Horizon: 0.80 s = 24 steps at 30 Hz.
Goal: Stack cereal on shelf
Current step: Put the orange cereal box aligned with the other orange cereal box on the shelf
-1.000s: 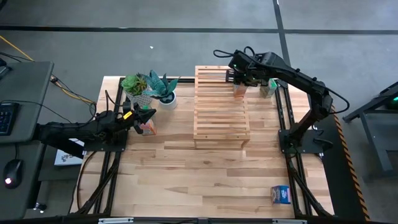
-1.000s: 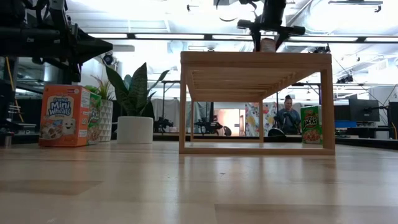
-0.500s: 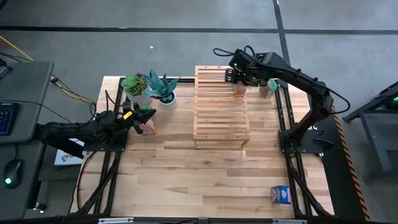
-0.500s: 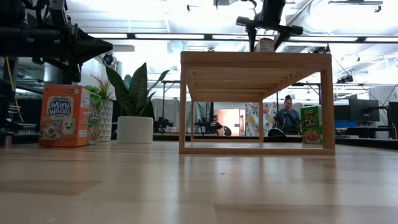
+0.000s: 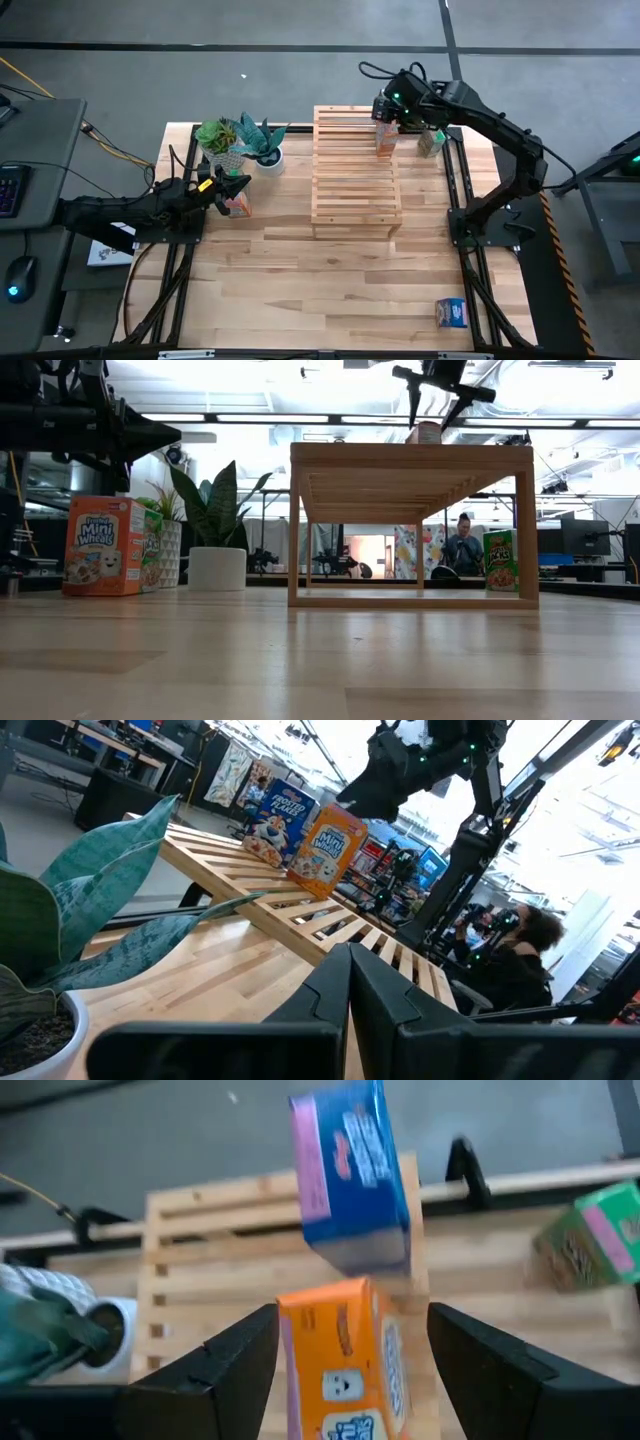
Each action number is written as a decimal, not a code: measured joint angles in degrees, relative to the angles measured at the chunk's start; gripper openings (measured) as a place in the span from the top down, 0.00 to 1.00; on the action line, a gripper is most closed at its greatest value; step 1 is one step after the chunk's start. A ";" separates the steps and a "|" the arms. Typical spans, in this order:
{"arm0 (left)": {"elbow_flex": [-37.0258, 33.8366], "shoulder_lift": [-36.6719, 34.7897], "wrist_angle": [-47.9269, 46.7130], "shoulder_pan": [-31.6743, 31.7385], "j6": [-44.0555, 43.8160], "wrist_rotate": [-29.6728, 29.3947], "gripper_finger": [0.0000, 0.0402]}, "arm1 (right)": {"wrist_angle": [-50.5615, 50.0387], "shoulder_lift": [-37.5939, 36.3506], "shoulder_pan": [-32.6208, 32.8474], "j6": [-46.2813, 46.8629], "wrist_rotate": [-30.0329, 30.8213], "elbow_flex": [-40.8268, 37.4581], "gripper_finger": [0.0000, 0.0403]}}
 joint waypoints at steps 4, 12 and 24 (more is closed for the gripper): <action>-0.01 0.00 0.00 0.00 -0.01 0.00 1.00 | 5.21 -2.52 -0.05 -2.70 1.76 0.00 0.38; -0.01 0.00 -0.01 0.01 0.00 0.00 1.00 | 15.40 -8.16 3.23 -17.41 -2.31 0.04 0.38; 0.00 0.00 -0.01 0.01 0.00 0.00 1.00 | 14.87 -13.19 25.57 -29.86 -13.69 -0.12 0.38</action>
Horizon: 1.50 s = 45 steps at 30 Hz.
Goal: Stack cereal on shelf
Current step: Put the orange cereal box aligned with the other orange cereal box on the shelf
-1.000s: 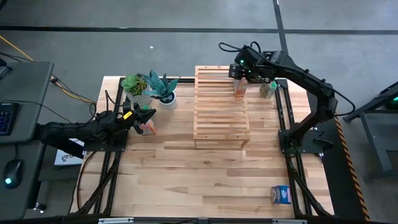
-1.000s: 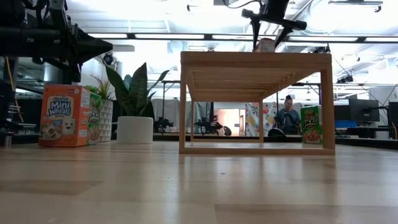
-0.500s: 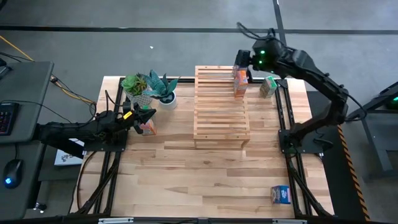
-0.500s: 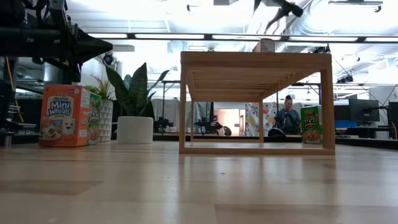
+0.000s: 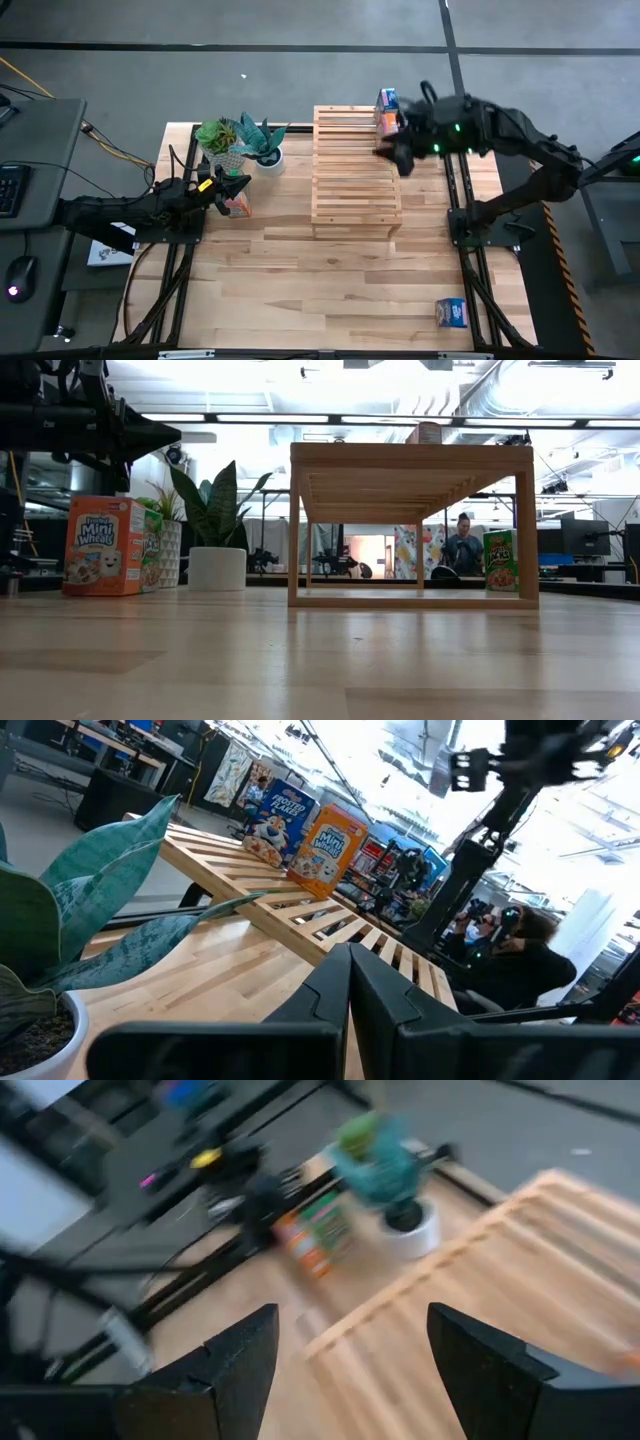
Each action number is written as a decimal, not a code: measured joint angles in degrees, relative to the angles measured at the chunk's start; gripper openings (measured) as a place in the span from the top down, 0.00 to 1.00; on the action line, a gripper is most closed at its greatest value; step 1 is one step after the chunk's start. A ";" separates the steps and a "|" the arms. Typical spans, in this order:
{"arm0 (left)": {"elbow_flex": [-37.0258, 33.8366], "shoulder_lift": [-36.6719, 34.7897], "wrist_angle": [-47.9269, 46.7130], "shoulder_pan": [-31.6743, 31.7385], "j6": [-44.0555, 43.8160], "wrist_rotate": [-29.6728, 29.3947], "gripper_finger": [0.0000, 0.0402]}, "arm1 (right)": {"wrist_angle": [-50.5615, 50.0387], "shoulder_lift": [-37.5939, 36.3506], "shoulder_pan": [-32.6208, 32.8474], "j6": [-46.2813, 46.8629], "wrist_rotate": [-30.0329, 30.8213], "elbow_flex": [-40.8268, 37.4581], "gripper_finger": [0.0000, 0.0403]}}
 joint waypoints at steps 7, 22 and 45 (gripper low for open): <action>0.00 0.00 0.04 -0.01 -0.07 0.00 1.00 | -0.08 -0.31 15.60 7.26 6.20 -7.09 0.38; 0.00 -0.02 1.07 -0.01 -17.77 0.00 1.00 | 34.21 -0.28 25.48 23.62 0.69 -32.57 0.38; 16.15 5.56 -10.32 -0.01 0.90 11.41 1.00 | 44.34 -0.30 22.56 16.34 10.44 -29.85 0.38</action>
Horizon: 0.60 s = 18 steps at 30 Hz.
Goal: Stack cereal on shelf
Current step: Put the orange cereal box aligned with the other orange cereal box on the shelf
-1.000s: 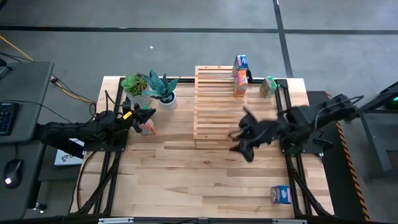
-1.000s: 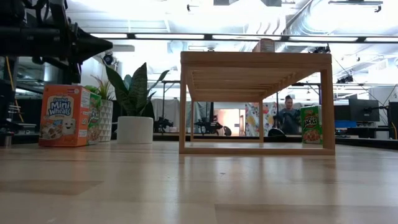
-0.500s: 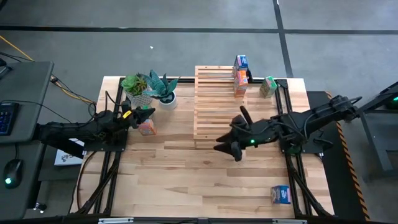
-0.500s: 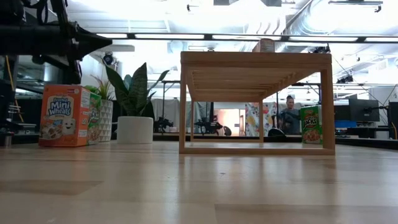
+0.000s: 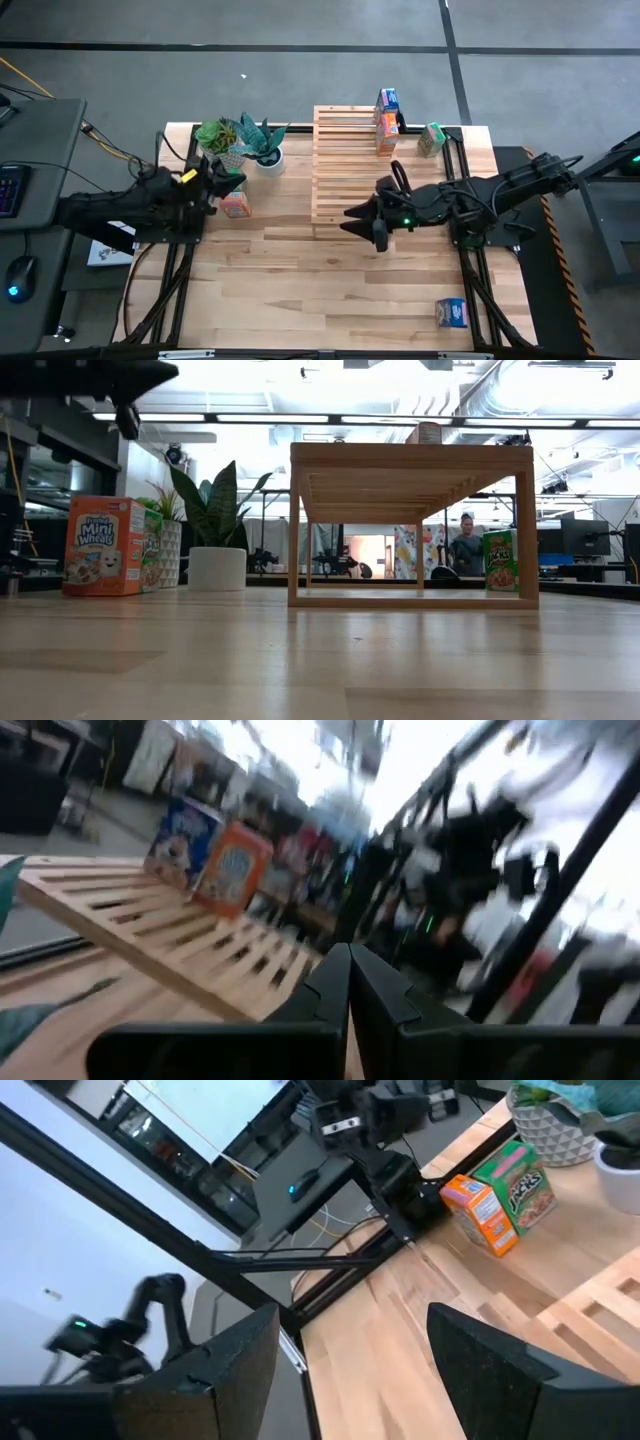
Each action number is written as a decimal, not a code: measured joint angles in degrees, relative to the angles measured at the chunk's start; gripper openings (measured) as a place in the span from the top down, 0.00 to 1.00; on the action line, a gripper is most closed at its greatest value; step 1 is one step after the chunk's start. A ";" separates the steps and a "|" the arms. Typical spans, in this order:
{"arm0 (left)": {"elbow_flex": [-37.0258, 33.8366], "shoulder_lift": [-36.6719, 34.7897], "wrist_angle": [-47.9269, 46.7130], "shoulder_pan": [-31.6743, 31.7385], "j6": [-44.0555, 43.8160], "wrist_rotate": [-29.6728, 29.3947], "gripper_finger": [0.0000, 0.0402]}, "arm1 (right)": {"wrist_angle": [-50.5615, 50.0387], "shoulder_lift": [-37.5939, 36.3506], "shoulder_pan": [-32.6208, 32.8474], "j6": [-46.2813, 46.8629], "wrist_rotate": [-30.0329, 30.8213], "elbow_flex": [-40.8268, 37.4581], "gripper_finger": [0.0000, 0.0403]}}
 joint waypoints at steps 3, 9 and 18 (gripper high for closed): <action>9.26 5.31 -14.06 -0.01 2.93 1.70 1.00 | -0.25 0.00 -0.57 -0.67 -0.01 0.00 0.38; 24.69 15.28 -31.79 -0.02 14.85 8.07 1.00 | -0.90 0.00 -1.26 -0.68 -0.01 0.00 0.38; 36.30 25.42 -57.58 0.04 21.43 -1.02 0.90 | -1.17 0.00 -1.26 -2.16 0.23 0.00 0.38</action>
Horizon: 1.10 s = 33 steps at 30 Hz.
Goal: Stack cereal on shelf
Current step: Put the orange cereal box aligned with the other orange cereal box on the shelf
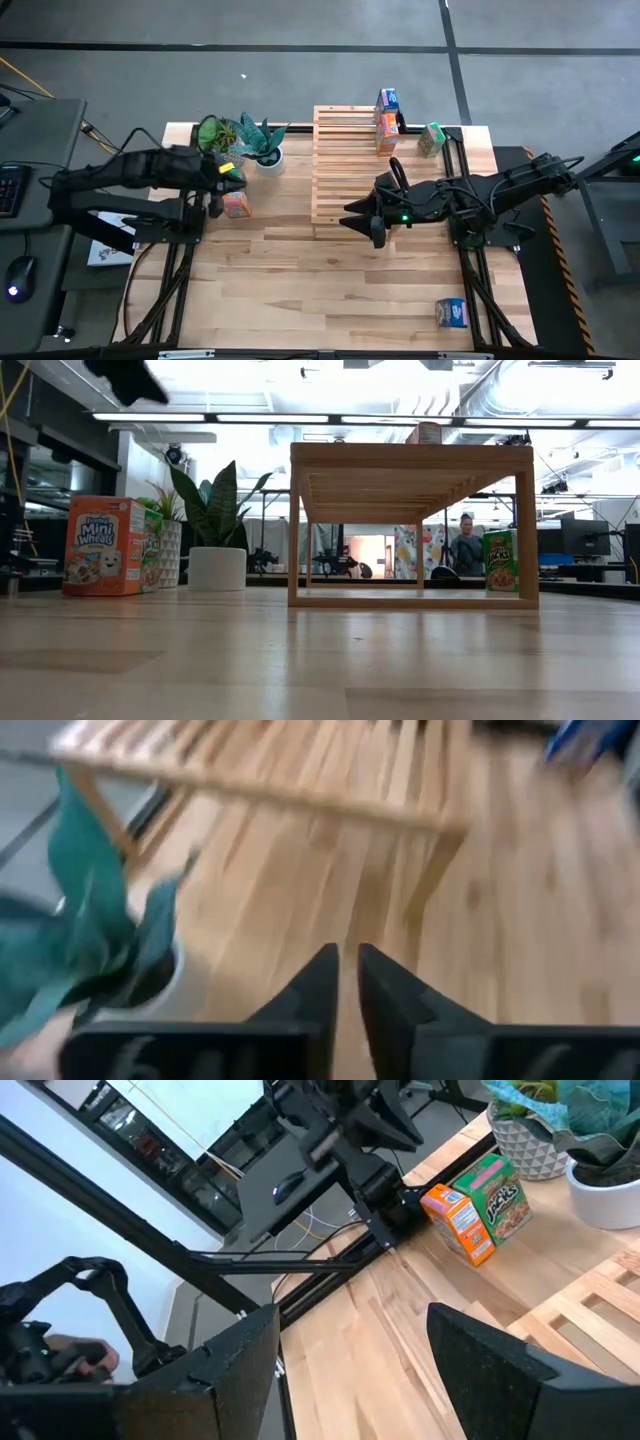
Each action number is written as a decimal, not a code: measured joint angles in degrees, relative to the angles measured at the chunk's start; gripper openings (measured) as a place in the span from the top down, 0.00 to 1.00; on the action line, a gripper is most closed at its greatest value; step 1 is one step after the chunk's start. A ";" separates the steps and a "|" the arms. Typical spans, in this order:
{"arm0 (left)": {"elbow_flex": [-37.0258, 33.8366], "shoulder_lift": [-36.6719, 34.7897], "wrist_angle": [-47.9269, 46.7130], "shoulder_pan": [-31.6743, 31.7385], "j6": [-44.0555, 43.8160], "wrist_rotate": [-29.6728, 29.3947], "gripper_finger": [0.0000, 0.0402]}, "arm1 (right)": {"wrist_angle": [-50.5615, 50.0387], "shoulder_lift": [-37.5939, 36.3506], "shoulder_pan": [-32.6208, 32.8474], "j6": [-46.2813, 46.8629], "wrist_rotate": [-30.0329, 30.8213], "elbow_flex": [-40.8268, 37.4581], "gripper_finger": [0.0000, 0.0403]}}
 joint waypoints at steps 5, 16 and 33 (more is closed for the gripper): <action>0.21 3.12 -10.39 0.00 0.75 0.78 0.70 | -0.57 0.00 0.00 -0.02 0.02 0.00 0.38; 0.21 12.64 -19.49 0.02 7.45 -1.23 0.30 | -4.50 0.00 0.00 -0.02 0.04 0.00 0.38; -3.67 16.11 -24.91 6.05 10.13 0.21 0.27 | -6.14 0.00 0.00 -3.65 0.11 0.00 0.38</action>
